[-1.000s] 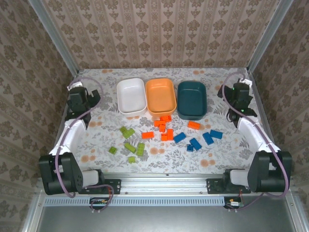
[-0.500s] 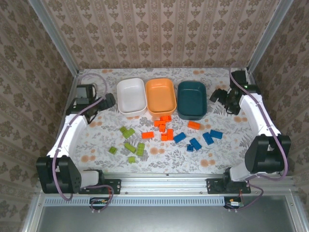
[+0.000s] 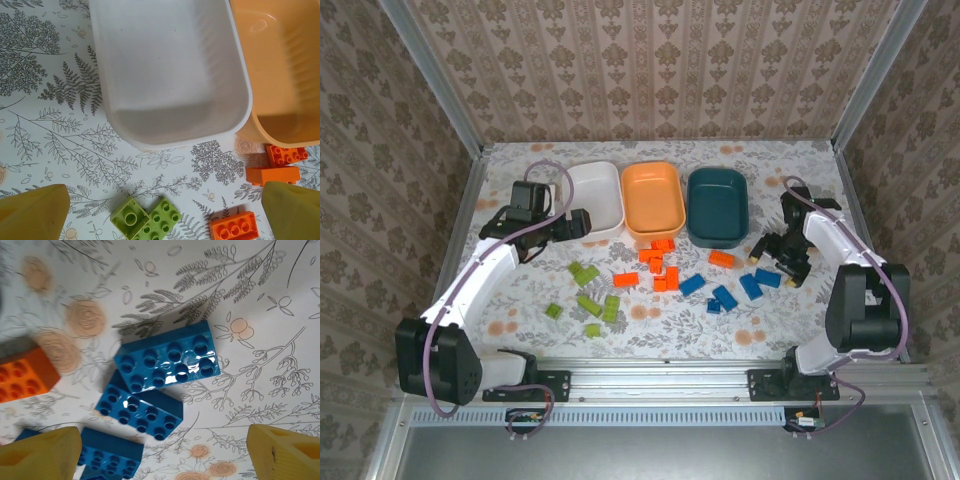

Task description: Sort the legos into containers by color

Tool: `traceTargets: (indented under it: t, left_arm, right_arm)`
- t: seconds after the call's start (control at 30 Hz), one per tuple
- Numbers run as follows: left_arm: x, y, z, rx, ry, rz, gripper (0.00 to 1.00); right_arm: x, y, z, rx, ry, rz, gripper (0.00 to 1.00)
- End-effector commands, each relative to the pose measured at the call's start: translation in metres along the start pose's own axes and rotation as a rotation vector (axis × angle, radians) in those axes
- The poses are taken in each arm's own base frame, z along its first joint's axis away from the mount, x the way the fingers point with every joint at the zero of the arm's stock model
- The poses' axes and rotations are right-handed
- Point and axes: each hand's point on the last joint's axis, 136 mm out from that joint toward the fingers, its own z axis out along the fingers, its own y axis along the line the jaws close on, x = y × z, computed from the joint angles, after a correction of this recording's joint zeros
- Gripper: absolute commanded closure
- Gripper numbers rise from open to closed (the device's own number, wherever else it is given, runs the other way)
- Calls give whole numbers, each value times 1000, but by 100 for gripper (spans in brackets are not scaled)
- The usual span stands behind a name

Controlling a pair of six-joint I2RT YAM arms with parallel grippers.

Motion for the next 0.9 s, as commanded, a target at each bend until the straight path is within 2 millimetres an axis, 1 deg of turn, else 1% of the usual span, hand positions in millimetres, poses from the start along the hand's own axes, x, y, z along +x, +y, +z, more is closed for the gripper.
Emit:
traceTargets:
  t: [0.0, 0.07, 0.2, 0.5, 0.6, 0.87]
  left_arm:
    - [5, 1, -2, 2, 22, 5, 0]
    - [7, 3, -2, -1, 30, 6, 0]
    - [9, 7, -4, -10, 38, 6, 0]
    - [7, 10, -6, -10, 28, -6, 0]
    - [6, 11, -7, -12, 24, -11, 0]
    - [5, 11, -5, -12, 24, -23, 0]
  right_arm:
    - [-1, 3, 16, -2, 32, -45, 14]
    - [-4, 4, 21, 6, 37, -61, 13]
    - [-9, -2, 30, 52, 43, -95, 12]
    - [-17, -3, 46, 77, 55, -113, 13]
    - [-20, -3, 50, 79, 56, -105, 15]
    - [-25, -5, 57, 76, 60, -87, 28]
